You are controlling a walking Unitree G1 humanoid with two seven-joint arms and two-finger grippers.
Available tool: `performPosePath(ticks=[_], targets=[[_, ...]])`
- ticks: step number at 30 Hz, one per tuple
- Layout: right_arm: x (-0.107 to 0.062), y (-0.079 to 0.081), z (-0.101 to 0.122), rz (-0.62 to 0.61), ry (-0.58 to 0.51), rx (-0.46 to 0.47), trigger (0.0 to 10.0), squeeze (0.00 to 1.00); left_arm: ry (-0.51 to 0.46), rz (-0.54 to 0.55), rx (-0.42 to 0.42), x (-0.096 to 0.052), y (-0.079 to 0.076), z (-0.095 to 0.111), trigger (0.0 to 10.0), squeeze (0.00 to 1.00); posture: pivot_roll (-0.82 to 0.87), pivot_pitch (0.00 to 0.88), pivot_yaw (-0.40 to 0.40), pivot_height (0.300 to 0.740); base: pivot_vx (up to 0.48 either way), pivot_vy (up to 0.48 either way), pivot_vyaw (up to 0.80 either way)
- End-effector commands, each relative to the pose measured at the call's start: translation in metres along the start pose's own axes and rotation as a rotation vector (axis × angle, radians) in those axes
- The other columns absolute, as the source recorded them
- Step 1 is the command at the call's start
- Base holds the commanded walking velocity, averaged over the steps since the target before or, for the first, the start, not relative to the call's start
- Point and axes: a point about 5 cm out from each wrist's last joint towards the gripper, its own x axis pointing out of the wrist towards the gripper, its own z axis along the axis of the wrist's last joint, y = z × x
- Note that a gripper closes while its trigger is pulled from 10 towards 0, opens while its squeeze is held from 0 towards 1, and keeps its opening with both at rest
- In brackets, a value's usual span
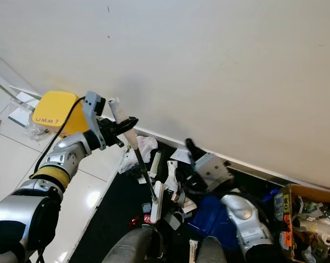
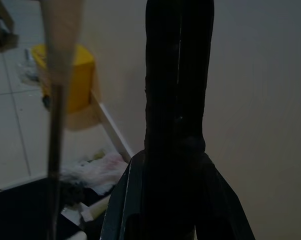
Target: Sweep floor
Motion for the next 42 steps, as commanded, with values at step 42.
performPosePath(ticks=[42], targets=[[-0.014,0.015,-0.023,-0.011,0.107,0.147,10.0,0.0,-0.198,-0.212,0.083,0.002,-0.021,0.063,10.0,0.0,0.12,0.294,0.204,0.74,0.0,0.0,0.0]])
